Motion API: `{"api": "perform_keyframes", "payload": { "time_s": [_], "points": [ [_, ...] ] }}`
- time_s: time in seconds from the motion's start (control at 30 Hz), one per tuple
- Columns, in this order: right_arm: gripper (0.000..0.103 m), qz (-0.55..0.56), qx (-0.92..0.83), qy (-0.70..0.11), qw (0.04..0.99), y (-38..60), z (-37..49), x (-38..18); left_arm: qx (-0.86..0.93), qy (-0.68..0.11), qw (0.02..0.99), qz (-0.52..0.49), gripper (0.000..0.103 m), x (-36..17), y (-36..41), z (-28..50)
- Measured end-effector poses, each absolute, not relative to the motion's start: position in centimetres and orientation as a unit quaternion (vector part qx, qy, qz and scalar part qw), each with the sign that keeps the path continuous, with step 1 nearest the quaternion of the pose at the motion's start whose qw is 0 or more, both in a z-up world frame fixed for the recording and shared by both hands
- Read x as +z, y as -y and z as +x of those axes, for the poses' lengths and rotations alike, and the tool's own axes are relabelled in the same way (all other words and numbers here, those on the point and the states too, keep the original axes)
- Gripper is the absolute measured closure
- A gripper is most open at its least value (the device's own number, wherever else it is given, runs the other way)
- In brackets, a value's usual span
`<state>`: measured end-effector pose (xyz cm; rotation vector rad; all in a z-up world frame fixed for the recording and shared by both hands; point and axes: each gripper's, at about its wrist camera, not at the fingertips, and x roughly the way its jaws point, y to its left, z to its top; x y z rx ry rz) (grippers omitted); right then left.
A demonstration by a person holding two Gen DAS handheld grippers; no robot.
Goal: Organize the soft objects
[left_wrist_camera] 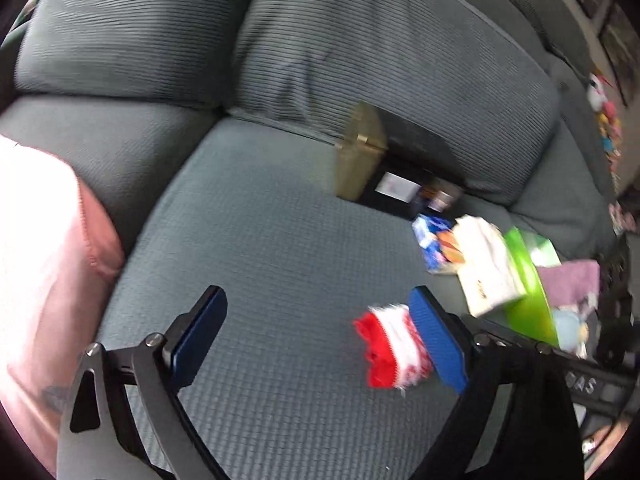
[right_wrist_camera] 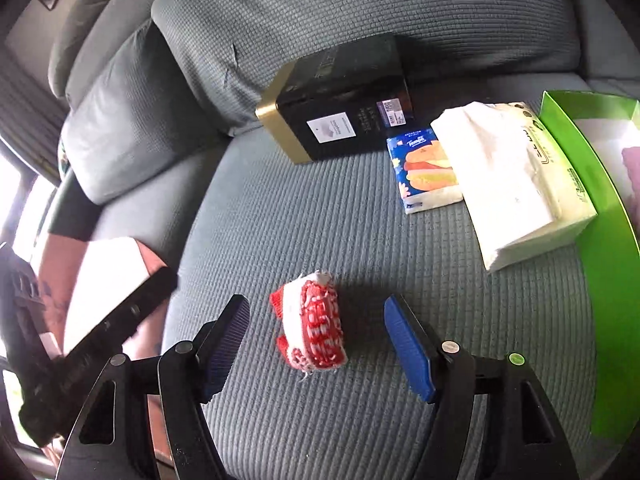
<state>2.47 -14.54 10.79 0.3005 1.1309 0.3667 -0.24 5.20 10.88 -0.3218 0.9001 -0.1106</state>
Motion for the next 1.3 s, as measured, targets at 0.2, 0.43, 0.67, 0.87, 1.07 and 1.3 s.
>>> {"api": "perform_keyframes", "payload": {
  "time_s": [0.2, 0.43, 0.67, 0.87, 1.07, 1.3],
  "points": [
    [0.039, 0.183, 0.165, -0.536, 0.808, 16.5, 3.0, 10.1, -0.083, -0.469, 0.868, -0.137, 0.024, 9.6, -2.8, 0.0],
    [0.051, 0.226, 0.196, -0.543, 0.784, 16.4, 3.1, 9.2, -0.128, -0.53, 0.824, -0.151, 0.04, 7.2, -0.4, 0.6],
    [0.059, 0.221, 0.193, -0.59, 0.752, 14.2, 4.1, 6.3, -0.163, -0.566, 0.789, -0.175, 0.063, 5.0, 1.4, 1.1],
    [0.067, 0.224, 0.19, -0.596, 0.747, 13.1, 4.1, 5.2, -0.17, -0.557, 0.793, -0.178, 0.068, 5.0, 1.9, 1.4],
    [0.067, 0.219, 0.193, -0.545, 0.786, 14.1, 2.7, 8.9, -0.212, -0.479, 0.835, -0.167, 0.069, 9.1, 2.9, -0.2],
    [0.067, 0.213, 0.167, -0.433, 0.86, 19.2, -0.1, 15.4, -0.291, -0.384, 0.868, -0.123, 0.069, 14.2, 8.3, -1.3]
  ]
}}
